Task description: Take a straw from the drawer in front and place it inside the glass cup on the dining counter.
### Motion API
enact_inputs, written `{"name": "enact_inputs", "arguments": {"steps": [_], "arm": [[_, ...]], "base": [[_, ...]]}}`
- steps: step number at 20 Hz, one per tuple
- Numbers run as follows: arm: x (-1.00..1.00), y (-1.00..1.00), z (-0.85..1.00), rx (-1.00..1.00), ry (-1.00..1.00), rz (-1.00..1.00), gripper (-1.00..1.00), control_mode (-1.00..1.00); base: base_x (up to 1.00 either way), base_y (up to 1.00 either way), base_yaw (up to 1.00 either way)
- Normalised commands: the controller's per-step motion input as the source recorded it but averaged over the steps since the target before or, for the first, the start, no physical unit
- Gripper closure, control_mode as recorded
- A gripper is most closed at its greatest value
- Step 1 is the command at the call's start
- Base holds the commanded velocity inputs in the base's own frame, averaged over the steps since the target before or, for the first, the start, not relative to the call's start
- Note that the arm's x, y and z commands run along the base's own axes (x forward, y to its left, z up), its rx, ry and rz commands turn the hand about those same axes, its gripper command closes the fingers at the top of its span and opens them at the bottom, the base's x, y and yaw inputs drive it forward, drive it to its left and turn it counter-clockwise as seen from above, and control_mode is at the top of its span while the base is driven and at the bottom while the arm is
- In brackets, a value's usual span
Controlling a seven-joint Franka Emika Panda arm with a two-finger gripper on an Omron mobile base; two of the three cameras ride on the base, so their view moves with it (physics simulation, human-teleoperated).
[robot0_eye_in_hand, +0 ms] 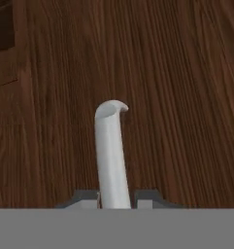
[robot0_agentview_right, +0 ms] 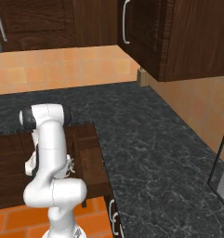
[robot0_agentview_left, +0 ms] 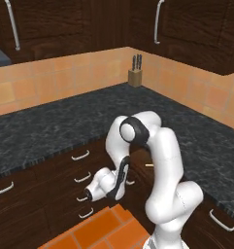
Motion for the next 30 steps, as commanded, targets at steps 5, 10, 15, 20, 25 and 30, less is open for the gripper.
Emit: {"name": "enact_inputs", "arguments": {"steps": [5,10,15,20,25,30], "arm": [[-0.10,0.99,0.28,0.18,0.14,0.11,1.00,-1.00],[-0.06,0.92,0.16,0.19,0.18,0.09,-1.00,-1.00],[-0.39,0.29,0.41,0.31,0.08,0.05,-1.00,-1.00],[-0.62,0.00,0.98,0.36,0.00,0.02,-1.00,-1.00],[-0.30,-0.34,1.00,0.35,-0.01,0.00,-1.00,-1.00],[0.01,-0.51,1.00,0.38,0.00,0.00,-1.00,-1.00]], "base": [[0.00,0.00,0.00],[0.00,0.00,0.00],[0.00,0.00,0.00],[0.00,0.00,0.00],[0.00,0.00,0.00],[0.00,0.00,0.00]]}}
